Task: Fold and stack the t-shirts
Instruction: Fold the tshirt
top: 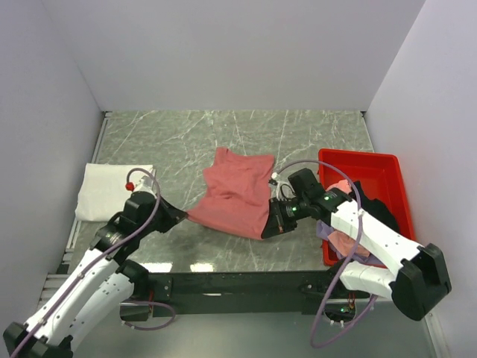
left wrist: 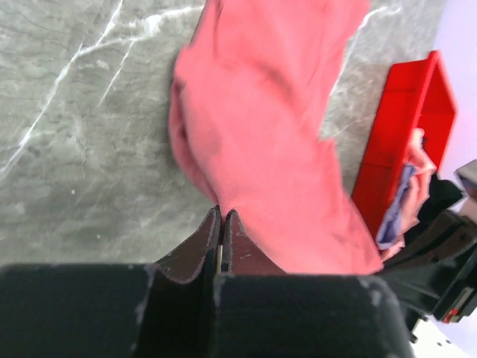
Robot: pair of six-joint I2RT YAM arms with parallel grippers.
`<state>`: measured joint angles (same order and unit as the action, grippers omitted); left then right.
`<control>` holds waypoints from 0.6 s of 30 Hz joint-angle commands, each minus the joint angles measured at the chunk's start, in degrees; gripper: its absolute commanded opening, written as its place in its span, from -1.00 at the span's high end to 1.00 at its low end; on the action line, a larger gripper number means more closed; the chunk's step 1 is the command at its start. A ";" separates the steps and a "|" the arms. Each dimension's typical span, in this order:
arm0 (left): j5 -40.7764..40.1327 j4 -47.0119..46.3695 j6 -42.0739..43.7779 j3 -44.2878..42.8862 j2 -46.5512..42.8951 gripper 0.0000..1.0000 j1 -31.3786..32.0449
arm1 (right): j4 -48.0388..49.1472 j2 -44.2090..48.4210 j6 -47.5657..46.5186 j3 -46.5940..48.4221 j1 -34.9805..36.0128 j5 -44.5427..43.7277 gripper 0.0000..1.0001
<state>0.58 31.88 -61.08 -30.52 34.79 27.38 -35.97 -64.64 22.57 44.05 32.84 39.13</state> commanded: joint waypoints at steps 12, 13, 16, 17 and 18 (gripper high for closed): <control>-10.42 7.94 1.14 -10.96 -5.17 0.99 -0.04 | -6.57 6.37 0.02 3.23 0.12 16.51 1.00; -10.42 7.15 1.31 -10.96 -4.82 0.99 -0.13 | -6.66 6.37 -0.15 3.49 -0.23 15.89 1.00; -11.03 4.60 1.93 -11.75 -2.45 0.99 -0.04 | -6.66 5.93 -0.33 4.64 -1.37 14.04 1.00; -12.26 3.99 1.84 -12.10 -1.14 0.99 -0.13 | -6.40 5.84 -0.16 4.90 -1.98 12.91 1.00; -12.79 2.59 1.93 -12.54 -0.51 0.99 -0.04 | -6.48 5.32 -0.42 5.51 -2.25 12.29 1.00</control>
<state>-4.91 39.64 -60.90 -39.66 32.53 27.79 -40.01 -59.86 22.59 45.98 31.77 52.23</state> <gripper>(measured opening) 0.023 0.048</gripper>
